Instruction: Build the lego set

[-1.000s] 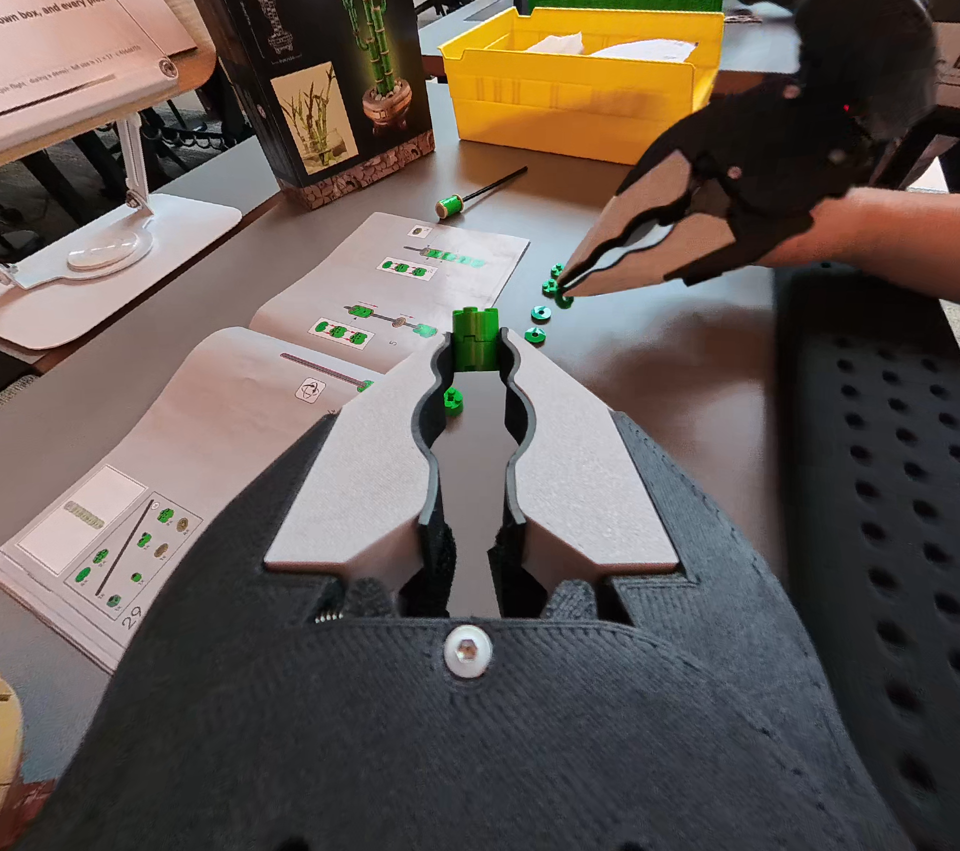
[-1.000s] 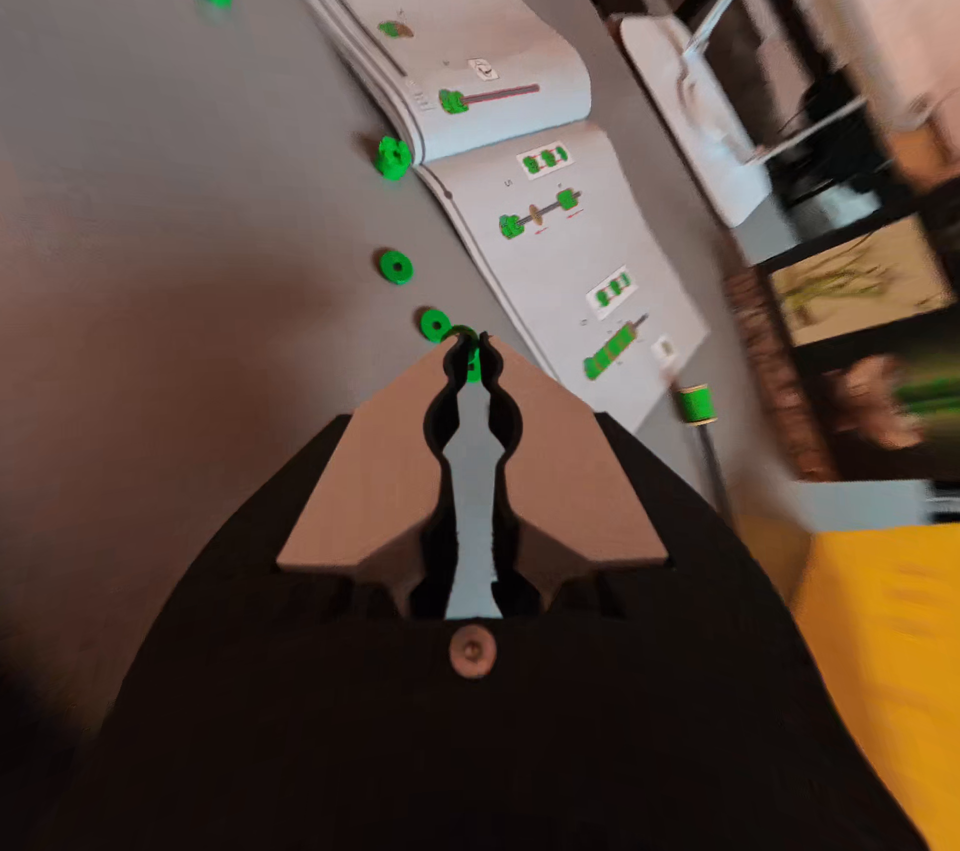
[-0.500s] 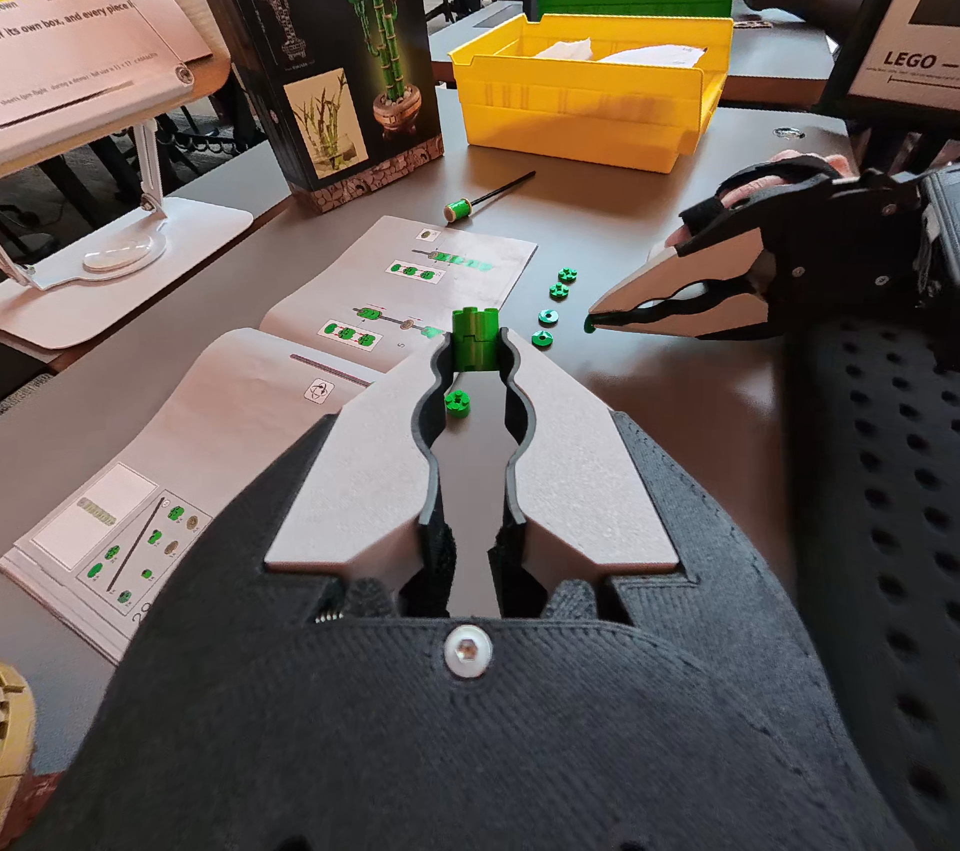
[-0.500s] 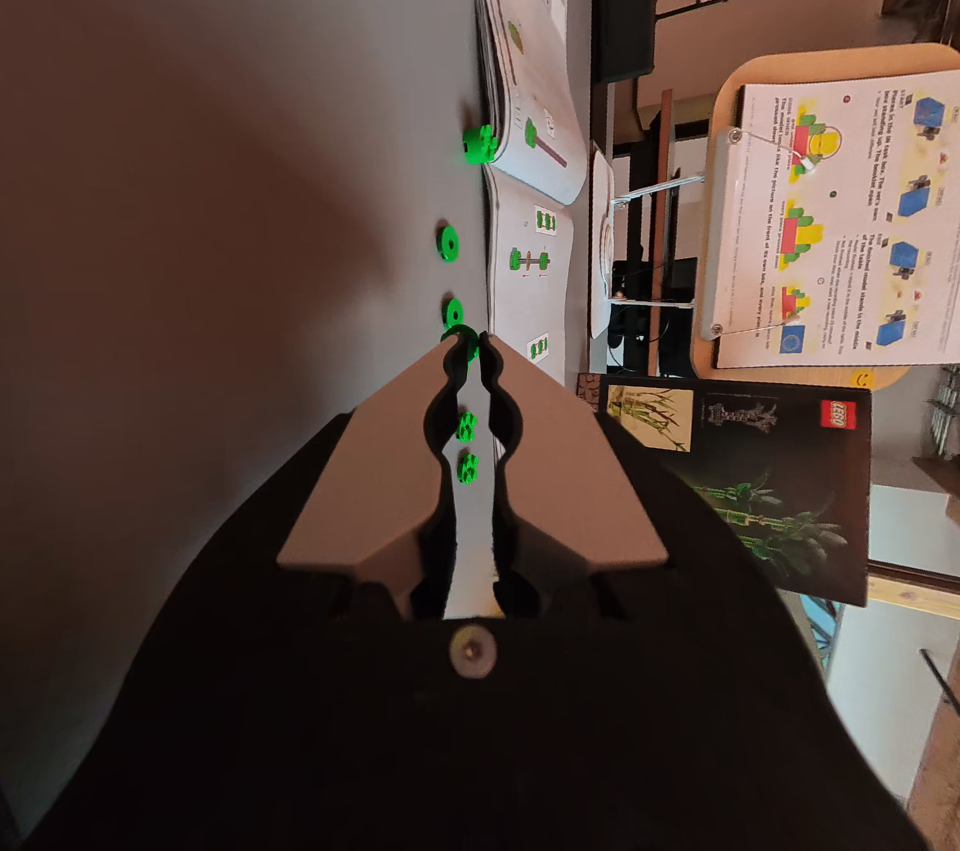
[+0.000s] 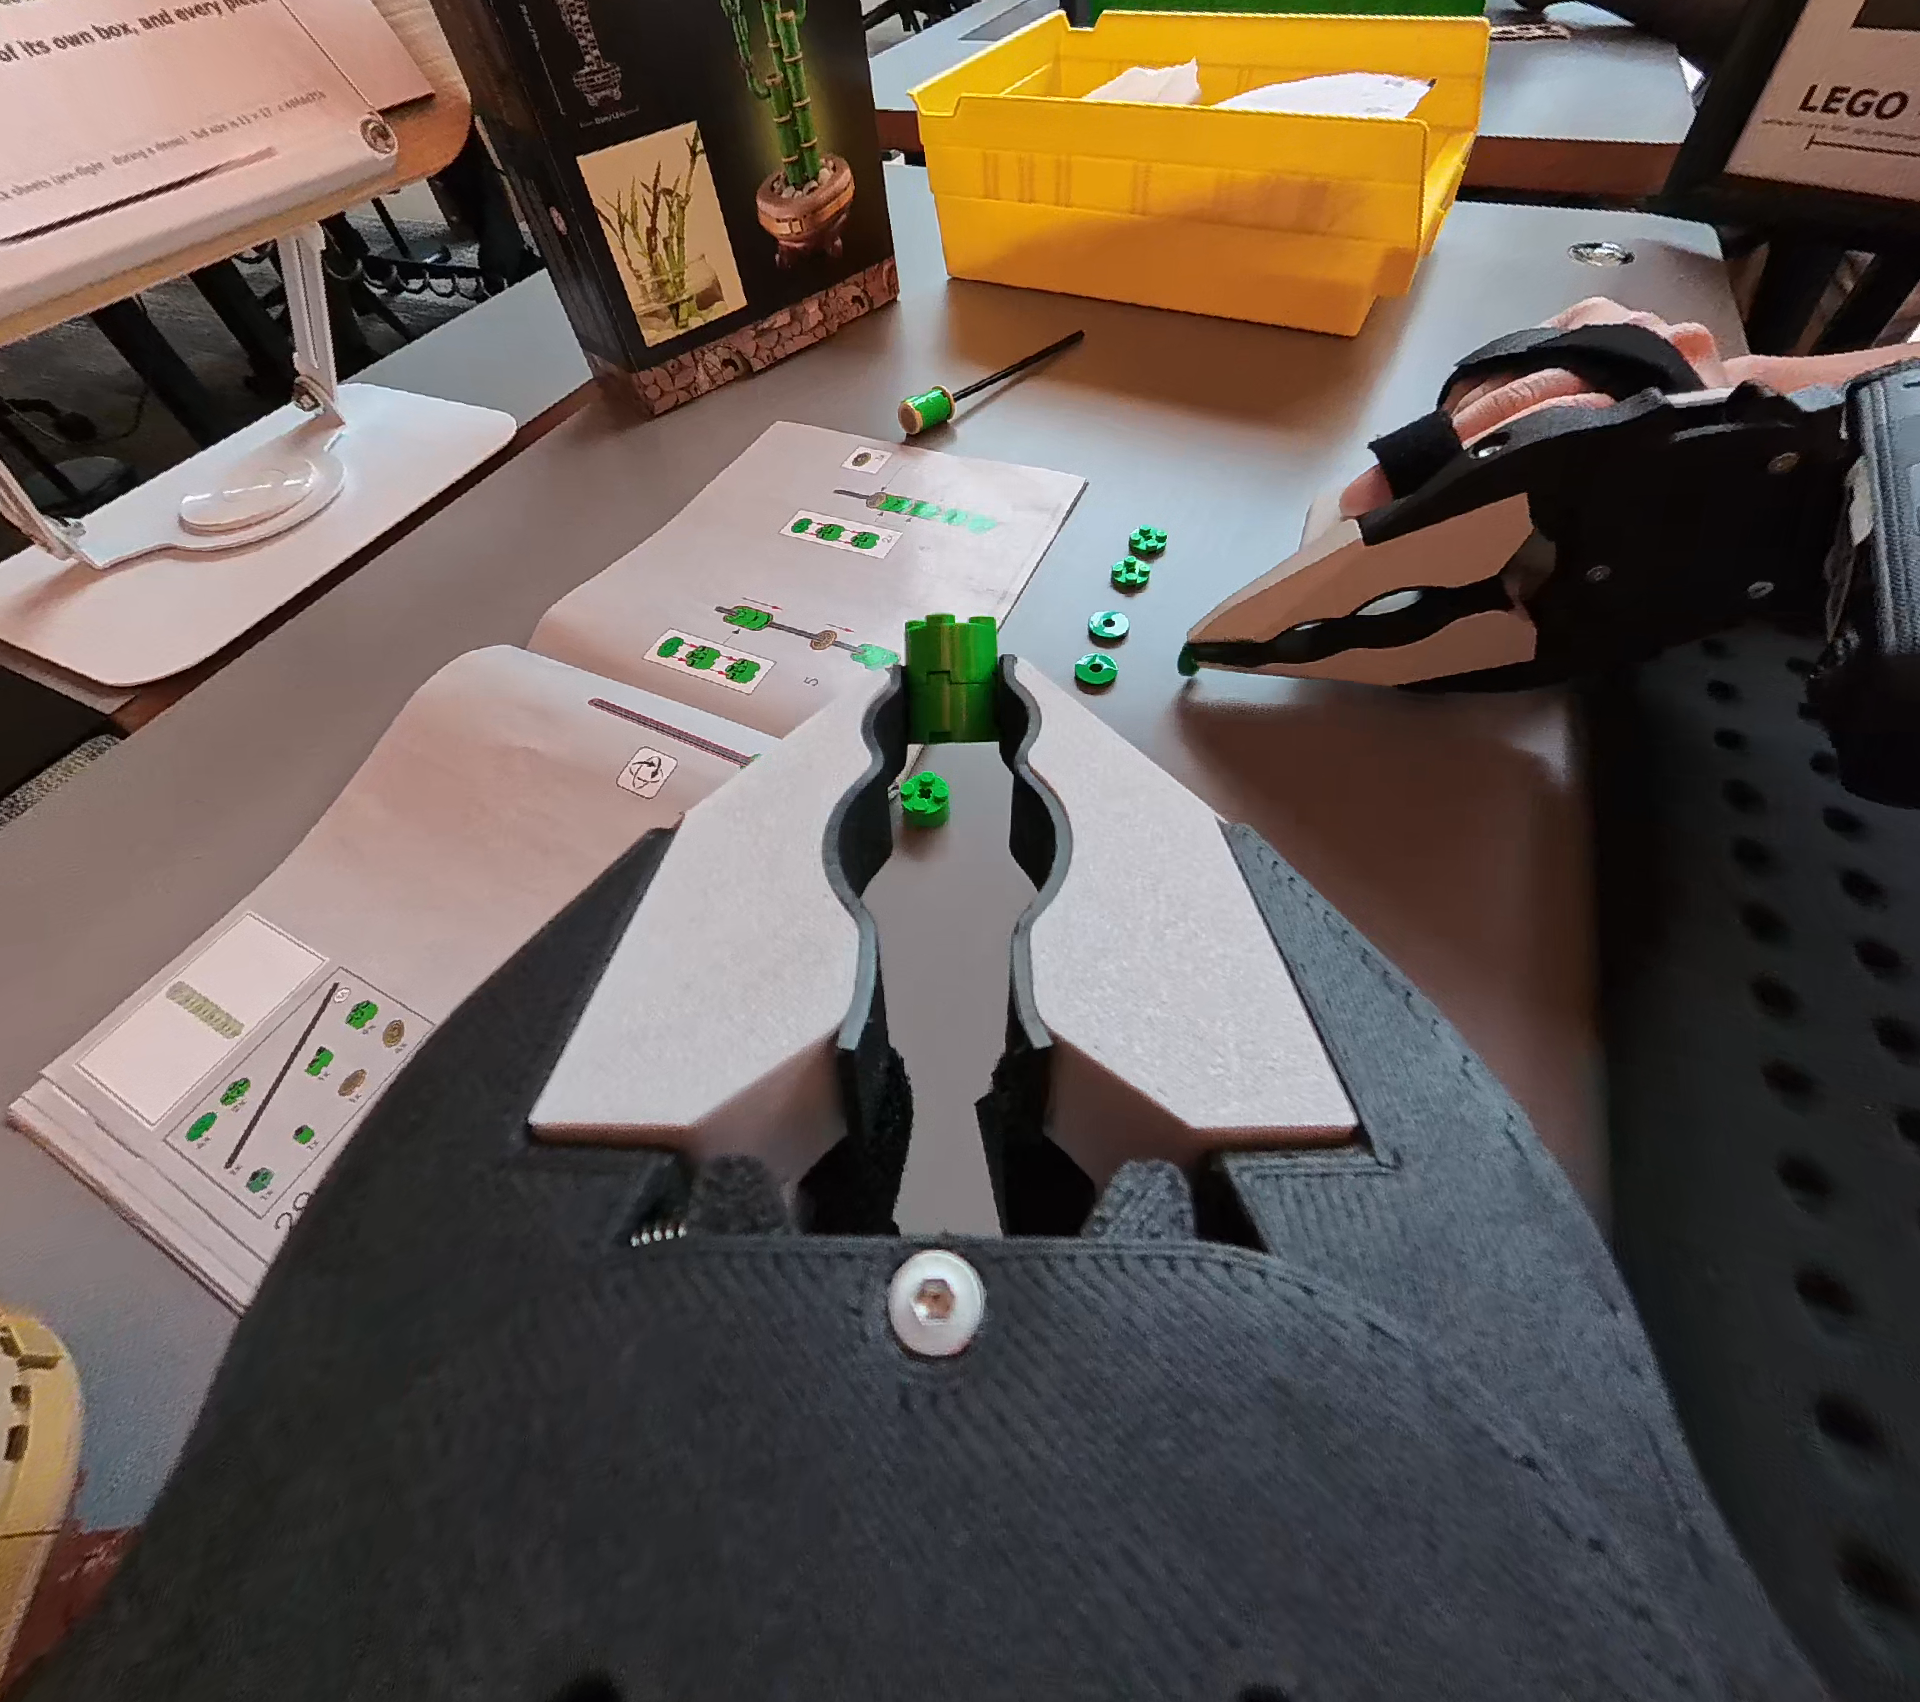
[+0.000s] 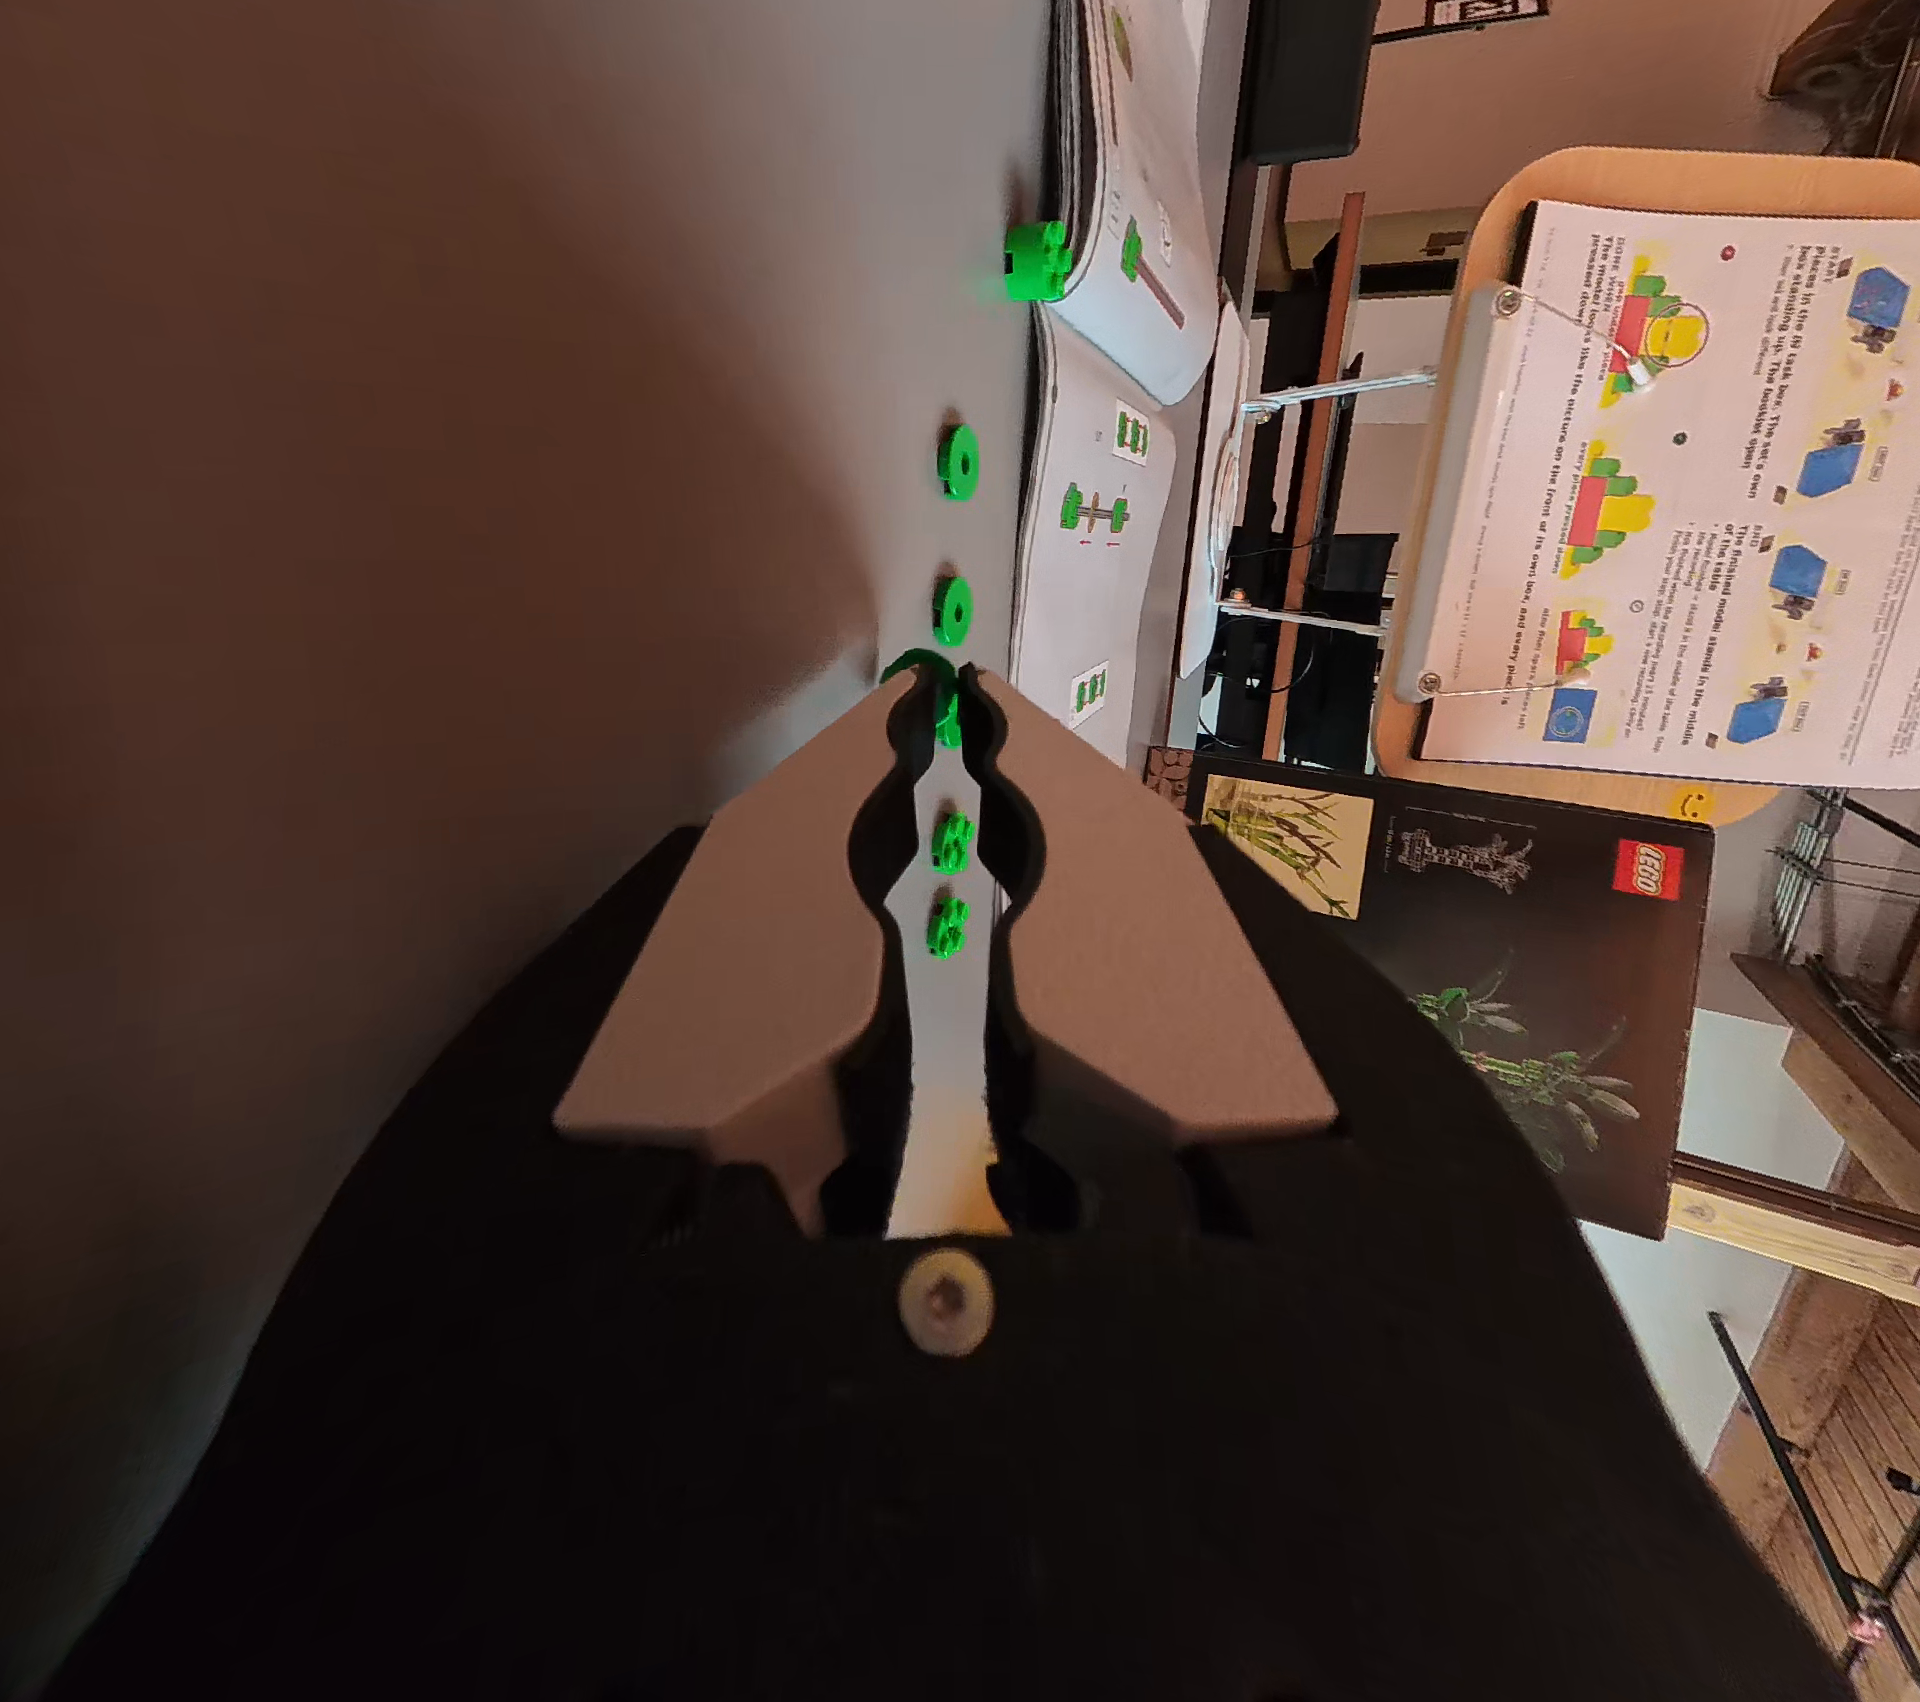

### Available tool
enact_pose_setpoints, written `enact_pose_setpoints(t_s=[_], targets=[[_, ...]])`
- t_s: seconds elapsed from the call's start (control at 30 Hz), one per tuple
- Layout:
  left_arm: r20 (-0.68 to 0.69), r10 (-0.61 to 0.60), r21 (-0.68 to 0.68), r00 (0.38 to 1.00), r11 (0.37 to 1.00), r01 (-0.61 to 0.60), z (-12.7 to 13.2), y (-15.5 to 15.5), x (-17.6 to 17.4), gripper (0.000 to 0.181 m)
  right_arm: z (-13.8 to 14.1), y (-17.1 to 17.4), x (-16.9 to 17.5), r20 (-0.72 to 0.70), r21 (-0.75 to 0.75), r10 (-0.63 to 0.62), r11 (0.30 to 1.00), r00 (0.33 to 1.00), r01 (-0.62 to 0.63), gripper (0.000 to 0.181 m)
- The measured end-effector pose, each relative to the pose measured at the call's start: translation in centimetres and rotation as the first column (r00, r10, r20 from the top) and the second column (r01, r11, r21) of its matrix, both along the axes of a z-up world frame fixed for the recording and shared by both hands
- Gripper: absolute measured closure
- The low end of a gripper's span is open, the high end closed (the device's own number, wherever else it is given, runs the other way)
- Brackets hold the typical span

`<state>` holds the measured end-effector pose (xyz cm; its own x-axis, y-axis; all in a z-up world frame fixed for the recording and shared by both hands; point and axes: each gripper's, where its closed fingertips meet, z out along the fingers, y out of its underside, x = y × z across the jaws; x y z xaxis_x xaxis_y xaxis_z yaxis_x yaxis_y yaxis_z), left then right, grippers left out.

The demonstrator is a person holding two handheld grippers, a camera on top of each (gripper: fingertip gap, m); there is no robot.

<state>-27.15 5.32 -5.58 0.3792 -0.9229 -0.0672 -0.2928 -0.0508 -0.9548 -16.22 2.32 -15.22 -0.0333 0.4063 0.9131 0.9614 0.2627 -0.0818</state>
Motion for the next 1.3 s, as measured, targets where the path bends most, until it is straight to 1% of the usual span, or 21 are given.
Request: enact_pose_setpoints(t_s=[0.4,0.6,0.8,0.87,0.9,0.93,0.97,1.03,1.1,1.17,1.27,1.3], targets=[[0.007,0.006,0.012,1.000,1.000,-0.006,0.4,0.0,-0.2,0.167,-0.2,-0.1,0.1,-0.007,-0.013,-0.013,1.000,1.000,0.013,0.178],[0.001,0.009,0.009,1.000,1.000,-0.009,0.2,0.1,-0.2,0.167,-0.1,-0.4,0.1,-0.020,-0.025,-0.010,1.000,1.000,0.009,0.178],[0.000,0.009,0.010,1.000,1.000,-0.009,0.2,0.1,-0.2,0.166,-0.1,-1.2,0.1,-0.063,-0.085,-0.012,0.996,0.998,0.007,0.178],[-0.001,0.008,0.008,1.000,1.000,-0.008,0.1,0.1,-0.2,0.166,-0.1,-1.7,-0.1,-0.113,-0.143,-0.018,0.990,0.993,0.001,0.177],[-0.001,0.006,0.005,1.000,1.000,-0.006,0.1,0.1,-0.2,0.166,-0.3,-2.1,-0.3,-0.159,-0.222,-0.029,0.975,0.987,-0.007,0.177],[0.000,0.003,0.000,1.000,1.000,-0.003,0.0,0.1,-0.1,0.166,-0.7,-2.8,-0.7,-0.217,-0.332,-0.051,0.943,0.975,-0.025,0.175],[0.006,-0.002,-0.010,1.000,1.000,0.002,0.0,0.0,-0.1,0.166,-1.0,-3.5,-1.1,-0.278,-0.451,-0.094,0.892,0.956,-0.043,0.174],[0.018,-0.009,-0.027,1.000,1.000,0.010,0.0,-0.1,0.1,0.167,-0.2,-2.9,-0.8,-0.381,-0.562,-0.217,0.826,0.899,-0.039,0.170],[0.017,-0.008,-0.028,1.000,1.000,0.008,0.0,0.0,0.0,0.166,0.4,-2.0,-0.2,-0.430,-0.629,-0.293,0.776,0.854,-0.051,0.166],[0.021,-0.006,-0.024,1.000,1.000,0.007,0.2,0.0,-0.1,0.167,0.0,-1.4,0.6,-0.407,-0.678,-0.314,0.734,0.858,-0.052,0.163],[0.028,-0.009,-0.033,1.000,0.999,0.010,0.2,0.0,-0.1,0.166,-1.2,-1.8,0.7,-0.330,-0.736,-0.249,0.672,0.911,-0.083,0.159],[0.026,-0.010,-0.037,1.000,0.999,0.011,0.1,0.0,-0.1,0.166,-1.1,-1.7,0.6,-0.320,-0.733,-0.227,0.675,0.920,-0.088,0.157]])
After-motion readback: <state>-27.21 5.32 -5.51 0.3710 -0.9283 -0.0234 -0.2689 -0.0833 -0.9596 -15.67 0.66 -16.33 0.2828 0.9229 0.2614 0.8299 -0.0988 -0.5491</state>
